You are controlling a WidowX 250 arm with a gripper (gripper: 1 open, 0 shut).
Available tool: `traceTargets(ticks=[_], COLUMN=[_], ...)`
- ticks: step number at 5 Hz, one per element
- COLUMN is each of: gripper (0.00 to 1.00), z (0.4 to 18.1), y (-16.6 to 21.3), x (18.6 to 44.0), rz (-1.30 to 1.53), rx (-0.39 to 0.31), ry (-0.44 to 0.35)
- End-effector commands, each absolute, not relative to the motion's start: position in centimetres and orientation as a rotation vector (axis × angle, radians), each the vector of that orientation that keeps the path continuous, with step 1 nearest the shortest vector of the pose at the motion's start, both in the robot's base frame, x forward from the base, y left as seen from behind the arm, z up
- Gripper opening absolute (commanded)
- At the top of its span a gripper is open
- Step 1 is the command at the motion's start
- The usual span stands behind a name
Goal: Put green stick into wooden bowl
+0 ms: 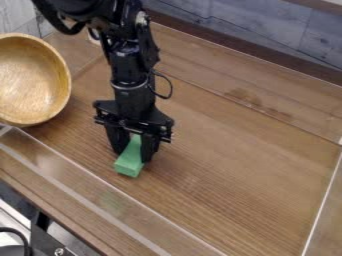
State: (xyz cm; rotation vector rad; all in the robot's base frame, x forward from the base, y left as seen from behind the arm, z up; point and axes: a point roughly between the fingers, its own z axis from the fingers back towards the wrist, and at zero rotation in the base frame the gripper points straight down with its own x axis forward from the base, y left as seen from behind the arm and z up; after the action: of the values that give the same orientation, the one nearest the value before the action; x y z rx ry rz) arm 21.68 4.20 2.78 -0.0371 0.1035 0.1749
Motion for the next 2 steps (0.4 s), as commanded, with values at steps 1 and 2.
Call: traceTargets(ticks=[1, 2], gripper=[0.00, 0.00], z=[5.03, 5.84], y=[4.52, 4.56], x=[23.01, 23.32], rz=[0.199, 0.212], rx=[-0.038, -0.046], ry=[0.045, 0.040])
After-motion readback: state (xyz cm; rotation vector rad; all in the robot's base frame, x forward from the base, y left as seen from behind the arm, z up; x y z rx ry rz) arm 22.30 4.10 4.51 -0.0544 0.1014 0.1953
